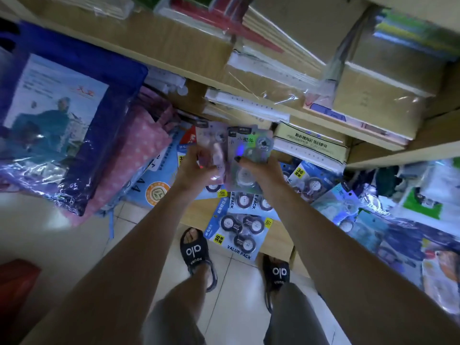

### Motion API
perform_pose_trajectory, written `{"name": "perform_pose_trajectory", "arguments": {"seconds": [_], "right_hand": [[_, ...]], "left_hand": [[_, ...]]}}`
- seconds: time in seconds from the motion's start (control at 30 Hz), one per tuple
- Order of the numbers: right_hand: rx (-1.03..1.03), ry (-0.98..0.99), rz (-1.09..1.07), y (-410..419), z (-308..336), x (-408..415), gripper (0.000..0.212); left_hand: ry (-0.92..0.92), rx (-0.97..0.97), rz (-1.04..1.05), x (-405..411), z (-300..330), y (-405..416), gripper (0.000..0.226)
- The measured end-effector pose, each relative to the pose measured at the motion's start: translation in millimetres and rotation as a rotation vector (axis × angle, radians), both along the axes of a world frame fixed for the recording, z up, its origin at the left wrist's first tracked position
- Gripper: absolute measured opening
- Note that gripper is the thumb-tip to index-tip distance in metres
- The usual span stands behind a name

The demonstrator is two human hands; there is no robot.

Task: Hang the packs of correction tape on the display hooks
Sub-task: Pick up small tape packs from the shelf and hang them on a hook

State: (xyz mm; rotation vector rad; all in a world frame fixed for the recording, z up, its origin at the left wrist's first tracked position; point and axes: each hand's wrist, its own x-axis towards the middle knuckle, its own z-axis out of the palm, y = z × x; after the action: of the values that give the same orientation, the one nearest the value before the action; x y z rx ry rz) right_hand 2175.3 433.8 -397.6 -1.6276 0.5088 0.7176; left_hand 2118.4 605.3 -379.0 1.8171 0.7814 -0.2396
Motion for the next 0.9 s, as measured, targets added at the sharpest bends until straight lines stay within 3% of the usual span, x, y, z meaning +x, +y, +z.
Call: {"name": "perform_pose_trajectory", "arguments": {"seconds": [0.17, 0.27, 0.37, 0.43, 0.5, 0.6, 0.73, 0.83, 0.9], "right_hand": [[0.098, 0.172, -0.194, -63, 30, -51, 0.032], [0.154, 0.255, -0.384, -105, 37, -82, 0.052], [0.211, 0.294, -0.51, -153, 41, -100, 0.019], [0.237, 0.327, -0.634, -183, 45, -105, 0.012], [0.221, 0.313, -0.699, -209, 40, -106, 0.021], [0.156, 0.29, -0.731, -234, 31, -102, 0.056], [0.157, 0.312, -0.741, -253, 8, -100, 0.059], [0.206, 0.305, -0.711, -254, -4, -102, 0.064], [0.226, 0.292, -0.695, -255, -10, -102, 0.059]], "left_hand": [[-0.02, -0.07, -0.054, -11, 40, -42, 0.03], [0.051, -0.097, -0.1, -16, 54, -78, 0.033], [0.137, -0.149, -0.165, -20, 56, -119, 0.043], [0.155, -0.226, -0.181, -21, 49, -146, 0.053], [0.225, -0.239, -0.192, -16, 43, -172, 0.054], [0.301, -0.234, -0.245, -8, 26, -205, 0.055], [0.317, -0.144, -0.35, 1, 8, -239, 0.009], [0.253, -0.109, -0.418, 1, -9, -252, 0.029], [0.267, -0.083, -0.469, 1, -15, -255, 0.022]]}}
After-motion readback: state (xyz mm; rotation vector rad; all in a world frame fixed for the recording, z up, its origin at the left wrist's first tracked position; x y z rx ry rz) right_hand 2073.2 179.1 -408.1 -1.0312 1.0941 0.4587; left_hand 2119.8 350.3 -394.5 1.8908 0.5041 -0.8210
